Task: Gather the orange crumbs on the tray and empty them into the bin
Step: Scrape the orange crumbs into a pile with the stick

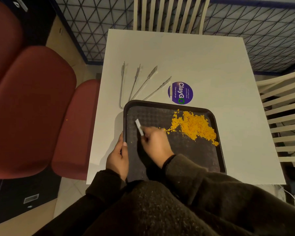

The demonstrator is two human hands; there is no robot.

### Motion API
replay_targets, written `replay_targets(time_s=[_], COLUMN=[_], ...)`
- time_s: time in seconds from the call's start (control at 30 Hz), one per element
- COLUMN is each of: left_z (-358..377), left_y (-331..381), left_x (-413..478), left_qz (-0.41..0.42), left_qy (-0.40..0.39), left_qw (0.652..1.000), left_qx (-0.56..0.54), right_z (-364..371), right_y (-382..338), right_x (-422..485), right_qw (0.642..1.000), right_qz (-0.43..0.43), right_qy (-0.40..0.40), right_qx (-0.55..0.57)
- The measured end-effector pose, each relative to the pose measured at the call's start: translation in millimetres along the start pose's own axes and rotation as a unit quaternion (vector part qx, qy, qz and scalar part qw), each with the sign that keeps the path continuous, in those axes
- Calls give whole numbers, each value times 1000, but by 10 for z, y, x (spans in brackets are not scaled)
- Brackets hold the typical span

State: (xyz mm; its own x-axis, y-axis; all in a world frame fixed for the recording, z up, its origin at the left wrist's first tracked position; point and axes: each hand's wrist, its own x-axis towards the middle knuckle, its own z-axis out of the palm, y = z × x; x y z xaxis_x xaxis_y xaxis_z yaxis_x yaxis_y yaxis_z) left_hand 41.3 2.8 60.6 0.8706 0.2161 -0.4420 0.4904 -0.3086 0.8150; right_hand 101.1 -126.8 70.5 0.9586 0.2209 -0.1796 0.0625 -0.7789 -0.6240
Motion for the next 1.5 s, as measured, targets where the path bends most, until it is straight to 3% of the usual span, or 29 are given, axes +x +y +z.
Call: replay_targets(time_s=[0.07, 0.17, 0.47, 0.67, 0.77, 0.93, 1.13, 1.33, 1.5], left_z=[3, 15, 46, 60, 58, 52, 44, 52, 54], left_y=[-7, -22, -40, -67, -88, -20, -19, 26, -45], left_x=[16, 21, 53, 85, 119, 101, 81, 56, 63], left_qz=[7, 6, 2, 22, 34, 24, 28, 49, 48], left_qy=[5, 7, 11, 27, 31, 18, 13, 10, 17], left_qw=[1000, 1000, 1000, 999, 999, 999, 999, 998, 998], left_qx=[5, 1, -17, 4, 15, 10, 29, 39, 34], right_z=[91, 125, -148, -338, -317, -49, -122, -316, -392], right_y=[23, 139, 793, 1001, 909, 676, 630, 878, 1103], right_x=[-142, -256, -129, -65, -93, -88, 205, 387, 381], right_qw=[997, 996, 990, 973, 977, 997, 995, 972, 955], right_qz=[-54, -58, 136, 216, 184, 67, 53, 157, 230], right_qy=[-32, -39, 20, 76, 92, 31, 48, 63, 72], right_qx=[-49, -64, -20, 24, 53, -11, -65, -165, -170])
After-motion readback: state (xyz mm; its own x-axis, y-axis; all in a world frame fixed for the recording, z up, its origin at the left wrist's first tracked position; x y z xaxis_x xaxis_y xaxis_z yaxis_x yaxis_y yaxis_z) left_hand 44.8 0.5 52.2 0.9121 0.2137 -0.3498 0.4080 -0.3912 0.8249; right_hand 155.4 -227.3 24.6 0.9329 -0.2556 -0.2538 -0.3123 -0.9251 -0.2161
